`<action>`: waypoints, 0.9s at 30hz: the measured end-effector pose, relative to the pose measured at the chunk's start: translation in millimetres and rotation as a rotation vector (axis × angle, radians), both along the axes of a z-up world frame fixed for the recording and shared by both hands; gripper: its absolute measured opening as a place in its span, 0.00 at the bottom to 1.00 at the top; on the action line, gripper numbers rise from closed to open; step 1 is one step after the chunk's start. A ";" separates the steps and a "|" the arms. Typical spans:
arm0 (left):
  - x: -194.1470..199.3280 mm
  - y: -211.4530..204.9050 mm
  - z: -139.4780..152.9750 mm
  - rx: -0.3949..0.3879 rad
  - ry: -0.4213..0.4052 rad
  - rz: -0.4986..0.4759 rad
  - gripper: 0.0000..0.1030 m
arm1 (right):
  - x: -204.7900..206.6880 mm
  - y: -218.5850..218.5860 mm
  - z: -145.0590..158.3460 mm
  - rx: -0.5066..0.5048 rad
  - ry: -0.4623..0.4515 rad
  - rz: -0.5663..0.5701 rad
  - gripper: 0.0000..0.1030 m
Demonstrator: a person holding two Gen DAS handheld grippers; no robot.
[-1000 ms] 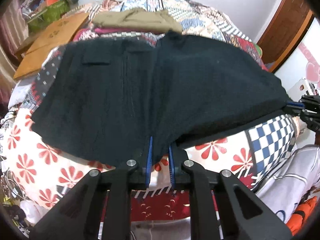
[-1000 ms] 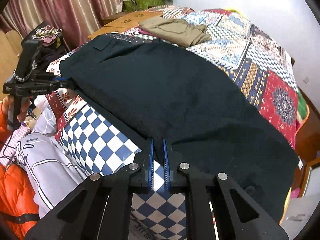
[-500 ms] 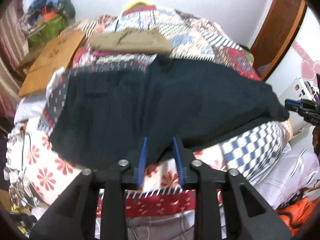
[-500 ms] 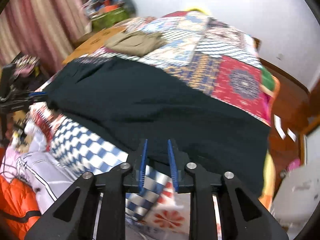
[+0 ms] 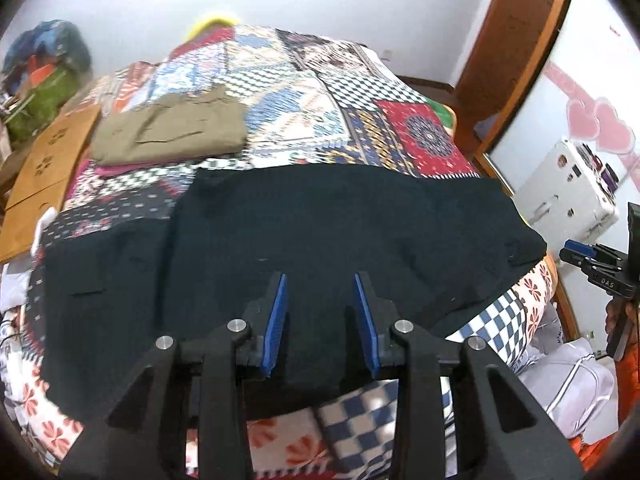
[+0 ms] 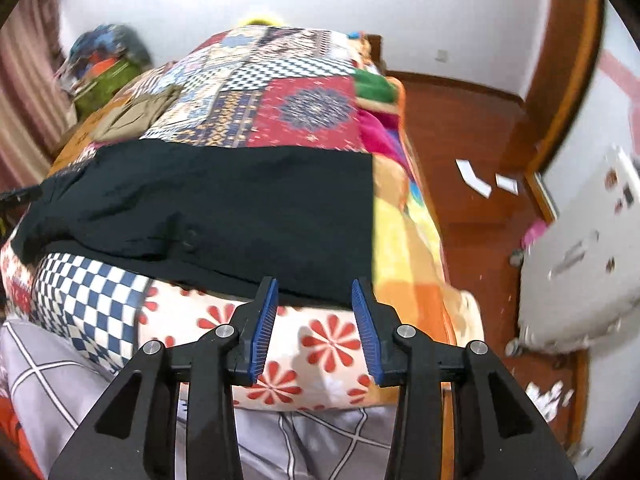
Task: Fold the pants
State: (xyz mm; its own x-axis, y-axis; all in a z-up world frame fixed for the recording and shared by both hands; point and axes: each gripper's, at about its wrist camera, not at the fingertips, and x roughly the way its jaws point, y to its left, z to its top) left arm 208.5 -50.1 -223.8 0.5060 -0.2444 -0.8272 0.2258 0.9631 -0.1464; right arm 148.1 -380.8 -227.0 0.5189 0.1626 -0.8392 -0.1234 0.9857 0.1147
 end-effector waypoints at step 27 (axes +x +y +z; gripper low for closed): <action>5.7 -24.0 -50.2 0.033 0.085 -0.002 0.42 | 20.0 -12.4 -44.3 0.133 0.053 -0.077 0.32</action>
